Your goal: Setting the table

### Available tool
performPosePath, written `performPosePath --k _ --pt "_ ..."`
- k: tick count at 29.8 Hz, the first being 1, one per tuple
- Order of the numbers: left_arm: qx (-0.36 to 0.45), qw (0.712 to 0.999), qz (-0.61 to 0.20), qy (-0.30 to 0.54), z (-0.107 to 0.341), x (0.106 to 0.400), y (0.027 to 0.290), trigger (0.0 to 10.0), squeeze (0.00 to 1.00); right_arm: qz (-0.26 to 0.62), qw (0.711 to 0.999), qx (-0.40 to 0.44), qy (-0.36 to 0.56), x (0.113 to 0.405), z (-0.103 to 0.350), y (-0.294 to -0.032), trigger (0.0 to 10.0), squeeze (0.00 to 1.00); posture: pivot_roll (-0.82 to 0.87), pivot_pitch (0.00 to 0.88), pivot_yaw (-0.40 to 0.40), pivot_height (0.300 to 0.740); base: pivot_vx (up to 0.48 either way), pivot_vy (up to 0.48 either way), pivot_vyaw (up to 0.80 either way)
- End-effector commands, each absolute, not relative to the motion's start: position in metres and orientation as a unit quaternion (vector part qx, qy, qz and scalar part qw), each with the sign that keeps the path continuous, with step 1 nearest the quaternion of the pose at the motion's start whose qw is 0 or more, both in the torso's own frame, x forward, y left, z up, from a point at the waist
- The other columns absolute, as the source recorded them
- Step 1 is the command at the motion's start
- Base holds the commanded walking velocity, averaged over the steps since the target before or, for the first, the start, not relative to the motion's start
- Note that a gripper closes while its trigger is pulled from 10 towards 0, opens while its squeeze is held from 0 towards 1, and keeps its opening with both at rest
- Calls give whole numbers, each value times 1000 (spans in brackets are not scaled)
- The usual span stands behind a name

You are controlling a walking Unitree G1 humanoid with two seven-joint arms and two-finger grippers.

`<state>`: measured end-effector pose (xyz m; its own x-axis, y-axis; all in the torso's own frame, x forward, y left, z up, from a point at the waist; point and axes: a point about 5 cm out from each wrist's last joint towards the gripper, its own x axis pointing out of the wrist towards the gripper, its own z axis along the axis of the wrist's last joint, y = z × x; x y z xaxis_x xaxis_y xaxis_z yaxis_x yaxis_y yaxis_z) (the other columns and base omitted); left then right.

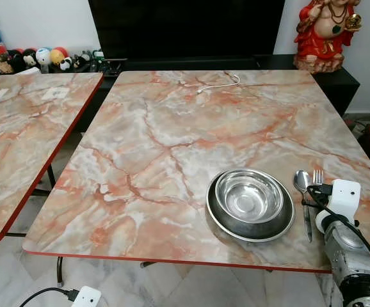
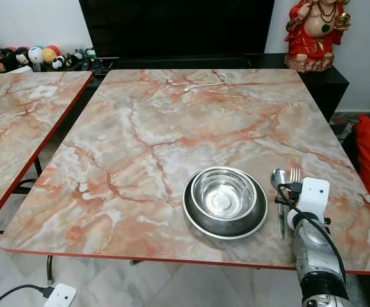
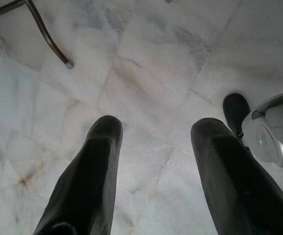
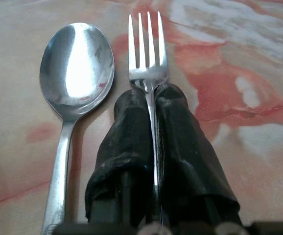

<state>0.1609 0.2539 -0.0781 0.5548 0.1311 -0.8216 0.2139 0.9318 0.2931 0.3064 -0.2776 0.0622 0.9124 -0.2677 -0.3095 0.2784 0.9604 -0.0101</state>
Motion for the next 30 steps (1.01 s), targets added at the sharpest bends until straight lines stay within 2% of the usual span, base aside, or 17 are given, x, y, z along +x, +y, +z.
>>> performPosePath --k 1,5,6,7,14,16,17,20,21,22,23,24,30 --pt "186 862 -25 471 -77 160 257 10000 0 -142 977 20 159 305 60 -279 10000 494 32 9 57 740 0 0 0" --pt "186 862 -25 470 -77 160 257 10000 0 -143 977 20 158 305 60 -279 10000 490 32 9 57 740 0 0 0" --pt "186 862 -25 470 -77 160 257 10000 0 -143 977 20 158 305 60 -279 10000 561 32 9 57 740 0 0 0" --pt "186 862 -25 470 -77 160 257 10000 0 -143 977 20 158 305 60 -279 10000 749 32 9 57 740 0 0 0" --pt "185 862 -25 471 -77 160 257 10000 0 -145 976 21 158 305 60 -279 10000 733 32 8 59 740 0 0 0" --pt "186 862 -25 471 -77 160 257 10000 0 -145 977 22 157 305 60 -279 10000 765 32 8 59 740 0 0 0" --pt "186 862 -25 471 -77 160 257 10000 0 -145 977 21 157 305 60 -279 10000 855 32 8 59 740 0 0 0" --pt "186 862 -24 472 -78 160 257 10000 0 -146 976 19 158 305 60 -279 10000 761 32 8 57 740 0 0 0" --pt "186 862 -24 472 -78 160 257 10000 0 -146 976 18 158 305 60 -279 10000 647 32 8 57 740 0 0 0" --pt "186 862 -24 472 -78 160 257 10000 0 -147 976 18 158 305 60 -279 10000 427 32 8 57 740 0 0 0" --pt "186 862 -24 472 -78 160 257 10000 0 -147 976 18 157 305 60 -279 10000 86 32 8 57 740 0 0 0" --pt "186 862 -24 472 -78 160 257 10000 0 -150 977 17 153 305 61 -279 10000 0 32 8 57 740 0 0 0" --pt "186 861 -24 472 -78 160 257 10000 0 -158 983 25 93 310 77 -280 10000 0 33 7 58 740 0 0 0"
